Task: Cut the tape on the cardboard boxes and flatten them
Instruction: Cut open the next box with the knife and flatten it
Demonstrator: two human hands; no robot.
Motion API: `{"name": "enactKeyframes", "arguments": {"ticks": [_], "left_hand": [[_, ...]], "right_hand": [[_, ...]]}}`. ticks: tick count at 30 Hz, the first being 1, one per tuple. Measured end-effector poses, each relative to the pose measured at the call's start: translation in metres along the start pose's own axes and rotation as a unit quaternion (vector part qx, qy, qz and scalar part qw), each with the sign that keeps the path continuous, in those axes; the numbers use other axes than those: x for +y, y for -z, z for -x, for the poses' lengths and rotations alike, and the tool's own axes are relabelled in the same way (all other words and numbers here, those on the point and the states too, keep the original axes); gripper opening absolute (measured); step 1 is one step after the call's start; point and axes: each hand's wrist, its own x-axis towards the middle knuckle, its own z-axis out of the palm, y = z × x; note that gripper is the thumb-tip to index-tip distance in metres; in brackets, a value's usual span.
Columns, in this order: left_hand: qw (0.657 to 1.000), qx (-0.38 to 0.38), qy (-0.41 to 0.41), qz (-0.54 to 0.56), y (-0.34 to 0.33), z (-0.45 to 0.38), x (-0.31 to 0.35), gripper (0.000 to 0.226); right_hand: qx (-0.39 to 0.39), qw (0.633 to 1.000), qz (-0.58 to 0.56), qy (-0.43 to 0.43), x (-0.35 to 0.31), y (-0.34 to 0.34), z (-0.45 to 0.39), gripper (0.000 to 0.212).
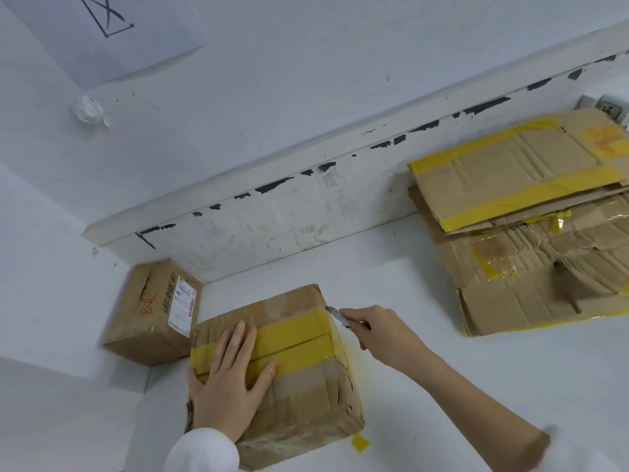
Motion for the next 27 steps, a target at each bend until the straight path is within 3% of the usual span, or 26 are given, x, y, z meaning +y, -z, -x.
{"name": "enactKeyframes", "arguments": {"ticks": [12,16,27], "left_hand": [[1.0,0.005,0.001,-0.003,-0.003,0.0,0.0,0.066],[1.0,-0.001,0.005,-0.009,-0.003,0.0,0.001,0.071],[1.0,0.0,-0.008,-0.017,-0.005,-0.001,-0.001,0.074]], "right_hand": [[0.007,0.997,0.058,0.052,0.012,-0.015,0.04,0.03],[0.016,0.997,0.065,0.043,0.013,-0.023,0.055,0.043],[0.002,0.996,0.09,-0.003,0.02,-0.038,0.091,0.046]]}}
